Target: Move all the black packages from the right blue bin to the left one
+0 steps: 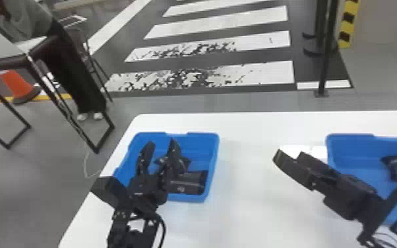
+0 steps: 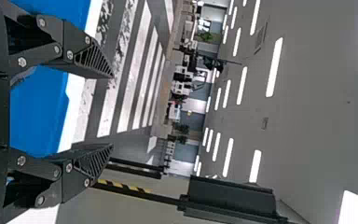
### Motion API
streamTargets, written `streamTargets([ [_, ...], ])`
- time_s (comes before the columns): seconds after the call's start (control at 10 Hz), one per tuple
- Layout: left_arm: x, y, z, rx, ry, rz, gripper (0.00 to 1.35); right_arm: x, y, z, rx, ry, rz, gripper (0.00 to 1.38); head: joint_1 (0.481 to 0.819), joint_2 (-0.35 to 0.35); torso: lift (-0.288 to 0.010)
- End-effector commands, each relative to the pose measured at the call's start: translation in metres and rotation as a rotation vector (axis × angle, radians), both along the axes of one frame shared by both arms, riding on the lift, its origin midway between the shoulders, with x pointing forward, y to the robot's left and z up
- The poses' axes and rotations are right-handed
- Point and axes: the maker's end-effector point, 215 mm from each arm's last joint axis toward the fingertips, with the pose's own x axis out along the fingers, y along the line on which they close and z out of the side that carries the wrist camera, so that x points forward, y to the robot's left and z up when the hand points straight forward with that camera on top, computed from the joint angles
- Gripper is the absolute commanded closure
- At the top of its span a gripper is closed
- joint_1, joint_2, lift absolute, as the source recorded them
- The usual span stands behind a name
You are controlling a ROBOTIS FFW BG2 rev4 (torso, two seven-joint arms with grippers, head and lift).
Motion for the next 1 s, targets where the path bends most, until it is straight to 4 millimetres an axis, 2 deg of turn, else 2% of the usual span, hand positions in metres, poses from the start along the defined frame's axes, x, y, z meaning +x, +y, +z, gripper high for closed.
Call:
streamTargets([
  [0.0,-0.013,-0.016,0.034,-0.044,-0.107,-0.018,0.31,0.024,-0.052,0.004,-0.136,-0.088,-0.116,0.13,0.695,0.35,-0.132],
  [0.1,-0.024,-0.034,0.059,-0.048,-0.154,-0.047,0.35,0.041,-0.093,0.005,-0.242,-0.133,-0.218,0.12,0.695,0.35,-0.132],
  [0.2,-0.036,-0.055,0.074,-0.069,-0.164,-0.084,0.36,0.053,-0.135,0.003,-0.36,-0.162,-0.324,0.12,0.695,0.294,-0.132],
  [0.3,-0.044,-0.083,0.072,-0.123,-0.112,-0.144,0.36,0.06,-0.171,0.003,-0.471,-0.171,-0.426,0.12,0.695,0.253,-0.132],
  [0.5,-0.051,-0.119,0.065,-0.212,-0.084,-0.211,0.36,0.071,-0.232,-0.014,-0.646,-0.111,-0.569,0.11,0.695,0.096,-0.132],
  [0.7,-0.052,-0.122,0.069,-0.205,-0.096,-0.218,0.36,0.084,-0.269,-0.033,-0.755,-0.052,-0.64,0.09,0.695,-0.029,-0.132],
  [0.9,-0.052,-0.123,0.065,-0.208,-0.089,-0.216,0.36,0.094,-0.285,-0.063,-0.812,0.025,-0.637,0.09,0.695,-0.067,-0.132],
])
